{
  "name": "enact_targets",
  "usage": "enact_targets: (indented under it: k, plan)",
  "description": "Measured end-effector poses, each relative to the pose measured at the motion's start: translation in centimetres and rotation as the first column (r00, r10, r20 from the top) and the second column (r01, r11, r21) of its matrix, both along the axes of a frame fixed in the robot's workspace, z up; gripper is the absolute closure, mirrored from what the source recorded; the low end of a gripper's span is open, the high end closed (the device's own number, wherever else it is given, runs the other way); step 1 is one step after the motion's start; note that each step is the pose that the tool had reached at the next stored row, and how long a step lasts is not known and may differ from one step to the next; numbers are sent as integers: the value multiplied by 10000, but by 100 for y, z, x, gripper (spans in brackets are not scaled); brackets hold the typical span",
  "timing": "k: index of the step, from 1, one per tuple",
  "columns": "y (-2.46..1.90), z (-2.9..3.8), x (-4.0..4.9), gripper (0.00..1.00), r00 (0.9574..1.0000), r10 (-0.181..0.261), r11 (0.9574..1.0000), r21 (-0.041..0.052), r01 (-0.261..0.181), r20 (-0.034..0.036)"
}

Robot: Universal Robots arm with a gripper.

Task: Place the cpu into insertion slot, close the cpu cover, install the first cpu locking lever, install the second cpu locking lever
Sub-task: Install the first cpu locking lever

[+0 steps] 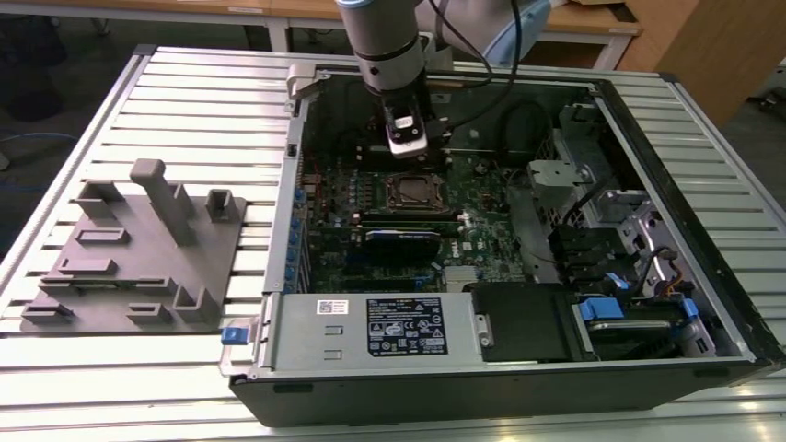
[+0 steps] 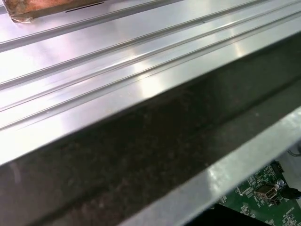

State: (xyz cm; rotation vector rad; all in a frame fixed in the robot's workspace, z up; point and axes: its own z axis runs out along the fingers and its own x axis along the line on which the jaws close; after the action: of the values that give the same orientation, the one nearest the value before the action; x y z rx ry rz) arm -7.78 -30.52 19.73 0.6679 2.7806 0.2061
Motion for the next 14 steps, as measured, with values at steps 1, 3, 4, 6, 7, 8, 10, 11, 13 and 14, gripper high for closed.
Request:
enact_targets:
  k: [1, 3, 4, 6, 7, 8, 10, 11, 13, 14]
  plan:
    - [-1, -1, -1, 89, 10000, 1, 10000, 1, -1, 17]
    - [-3, -1, -4, 89, 10000, 1, 10000, 11, -1, 40]
    - [-5, -2, -6, 89, 10000, 0, 10000, 18, 0, 52]
    - [-8, -4, -13, 89, 10000, 0, 10000, 43, 0, 80]
    - [-11, -5, -16, 89, 10000, 0, 10000, 62, -1, 93]
    - [-15, -5, -18, 89, 9999, 0, 10000, 77, -1, 101]
    - [-23, -5, -23, 89, 9999, -1, 9999, 107, 0, 115]
    - [-26, -5, -26, 89, 9999, -1, 9999, 122, 0, 123]
    - [-32, -5, -32, 89, 9999, -2, 9999, 151, 0, 143]
    - [-36, -5, -34, 89, 9999, -2, 9999, 168, -1, 155]
